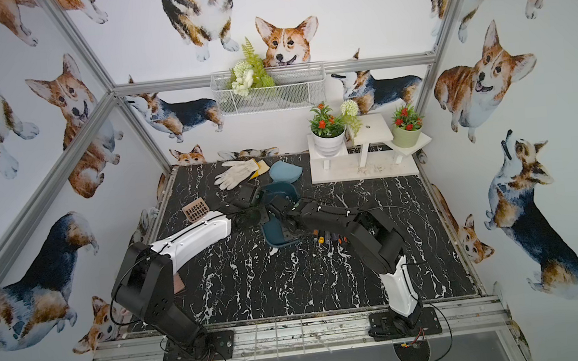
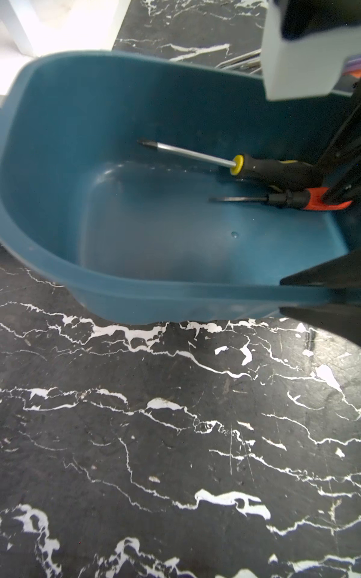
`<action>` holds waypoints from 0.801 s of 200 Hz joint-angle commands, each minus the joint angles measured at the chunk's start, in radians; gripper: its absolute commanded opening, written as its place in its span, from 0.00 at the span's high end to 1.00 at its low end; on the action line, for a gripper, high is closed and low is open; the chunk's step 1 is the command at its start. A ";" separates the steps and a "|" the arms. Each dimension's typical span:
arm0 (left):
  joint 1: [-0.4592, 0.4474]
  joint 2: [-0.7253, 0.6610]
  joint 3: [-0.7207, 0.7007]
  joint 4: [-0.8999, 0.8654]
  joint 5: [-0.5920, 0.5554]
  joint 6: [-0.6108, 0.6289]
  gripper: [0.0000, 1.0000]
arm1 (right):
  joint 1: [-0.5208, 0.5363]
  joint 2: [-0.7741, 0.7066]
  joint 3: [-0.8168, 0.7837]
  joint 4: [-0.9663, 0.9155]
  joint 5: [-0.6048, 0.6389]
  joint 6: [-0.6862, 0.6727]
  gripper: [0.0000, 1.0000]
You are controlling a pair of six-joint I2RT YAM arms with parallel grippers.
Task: Take out the screwdriver from the storage box
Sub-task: Pick up the screwdriver from the storage box.
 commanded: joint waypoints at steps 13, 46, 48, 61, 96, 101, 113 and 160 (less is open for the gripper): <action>-0.003 -0.007 0.007 0.029 0.023 0.004 1.00 | 0.000 0.035 0.008 -0.030 -0.105 -0.016 0.76; -0.004 -0.007 0.004 0.029 0.023 0.004 1.00 | 0.000 -0.004 -0.007 -0.022 -0.084 -0.017 0.65; -0.003 -0.007 0.004 0.028 0.023 0.003 1.00 | 0.000 -0.008 -0.009 -0.021 -0.082 -0.019 0.65; -0.003 -0.007 0.004 0.030 0.025 0.003 1.00 | 0.000 -0.016 -0.008 -0.020 -0.077 -0.026 0.65; -0.004 -0.007 0.007 0.030 0.027 0.001 1.00 | -0.003 0.040 0.032 -0.044 -0.119 -0.041 0.73; -0.003 -0.007 0.007 0.029 0.027 0.001 1.00 | -0.003 0.046 0.034 -0.046 -0.123 -0.040 0.74; -0.003 -0.007 0.002 0.029 0.022 0.000 1.00 | -0.003 0.050 0.033 -0.047 -0.127 -0.035 0.77; -0.003 -0.036 -0.003 0.022 0.014 0.003 1.00 | -0.004 -0.026 0.006 -0.032 -0.095 -0.039 0.96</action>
